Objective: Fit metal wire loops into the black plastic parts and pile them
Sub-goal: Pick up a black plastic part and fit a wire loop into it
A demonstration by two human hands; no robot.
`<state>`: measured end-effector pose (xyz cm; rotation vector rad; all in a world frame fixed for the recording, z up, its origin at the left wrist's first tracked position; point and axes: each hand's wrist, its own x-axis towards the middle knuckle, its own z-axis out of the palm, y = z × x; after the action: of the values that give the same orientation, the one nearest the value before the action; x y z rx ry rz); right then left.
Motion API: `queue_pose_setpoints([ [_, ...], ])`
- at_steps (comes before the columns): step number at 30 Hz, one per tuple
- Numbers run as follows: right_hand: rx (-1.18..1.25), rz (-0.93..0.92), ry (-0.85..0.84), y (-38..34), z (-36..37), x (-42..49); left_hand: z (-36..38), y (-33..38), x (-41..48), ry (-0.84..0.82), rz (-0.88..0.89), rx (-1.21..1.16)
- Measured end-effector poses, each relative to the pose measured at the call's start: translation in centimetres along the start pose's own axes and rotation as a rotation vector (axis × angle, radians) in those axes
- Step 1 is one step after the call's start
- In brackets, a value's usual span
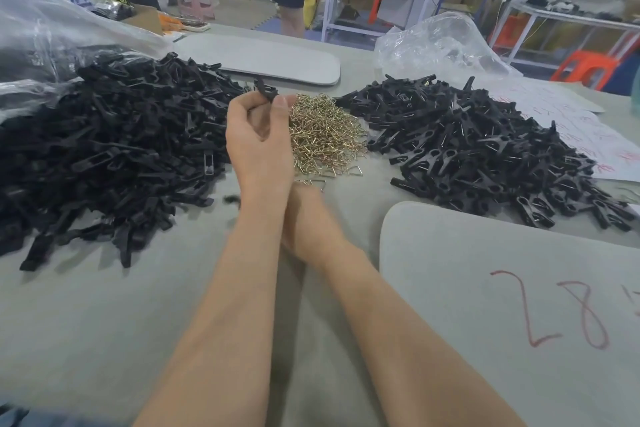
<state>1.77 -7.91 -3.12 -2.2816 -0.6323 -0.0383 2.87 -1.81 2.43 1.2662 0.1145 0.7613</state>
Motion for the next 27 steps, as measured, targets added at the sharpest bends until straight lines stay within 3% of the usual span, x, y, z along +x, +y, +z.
queue_pose_setpoints([
  [4,0.280,0.251,0.458,2.0,-4.1,0.2,-0.5,-1.0,0.4,-0.055,-0.217,0.064],
  [7,0.380,0.262,0.622,2.8,-5.6,0.2,-0.3,-2.0,-0.2,-0.234,-0.407,0.157],
  [11,0.426,0.219,0.595,2.4,-5.3,0.3,0.1,-2.4,-0.6,-0.352,-0.467,0.168],
  [20,0.751,0.248,0.515,2.1,-5.5,0.5,0.1,-2.7,-0.5,-0.330,-0.451,0.200],
  [27,0.616,0.259,0.526,2.1,-5.8,0.4,0.1,-3.0,-0.4,-0.338,-0.451,0.158],
])
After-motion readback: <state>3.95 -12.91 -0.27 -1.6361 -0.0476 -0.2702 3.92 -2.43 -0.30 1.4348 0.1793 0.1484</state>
